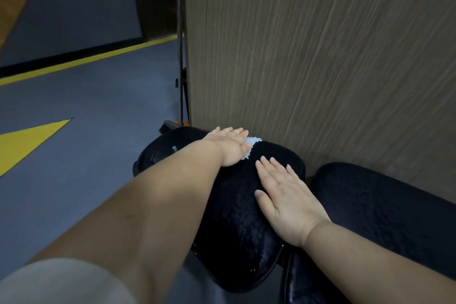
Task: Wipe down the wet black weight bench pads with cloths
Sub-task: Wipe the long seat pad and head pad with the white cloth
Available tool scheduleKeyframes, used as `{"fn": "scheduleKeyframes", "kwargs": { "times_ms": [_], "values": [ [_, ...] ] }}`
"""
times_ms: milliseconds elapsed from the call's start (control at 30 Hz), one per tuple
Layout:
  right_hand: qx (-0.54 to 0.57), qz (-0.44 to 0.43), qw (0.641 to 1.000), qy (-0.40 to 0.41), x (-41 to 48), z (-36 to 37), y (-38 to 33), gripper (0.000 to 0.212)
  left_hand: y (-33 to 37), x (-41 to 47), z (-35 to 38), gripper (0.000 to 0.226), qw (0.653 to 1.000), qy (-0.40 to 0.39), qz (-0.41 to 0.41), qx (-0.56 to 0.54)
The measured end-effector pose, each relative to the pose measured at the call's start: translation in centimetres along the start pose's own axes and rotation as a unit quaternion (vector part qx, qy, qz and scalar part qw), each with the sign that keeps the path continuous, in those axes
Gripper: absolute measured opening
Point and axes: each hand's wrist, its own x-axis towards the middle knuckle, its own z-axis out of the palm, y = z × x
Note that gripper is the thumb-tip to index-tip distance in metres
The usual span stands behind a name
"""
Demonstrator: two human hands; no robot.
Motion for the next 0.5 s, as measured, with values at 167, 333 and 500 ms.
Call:
{"fn": "scheduleKeyframes", "kwargs": {
  "times_ms": [167,333,500],
  "values": [
    [-0.007,0.001,1.000,0.001,0.1,-0.1,0.1,0.086,0.2,0.5,-0.2,0.055,1.000,0.006,-0.012,0.005],
    [-0.004,0.004,1.000,0.003,0.1,0.1,0.2,0.086,-0.2,-2.0,1.1,0.056,0.999,0.030,0.015,-0.008],
    [-0.002,0.004,1.000,0.004,0.1,0.0,0.1,0.088,-1.3,-7.5,3.5,0.057,0.997,0.062,0.049,-0.013]
  ]
}}
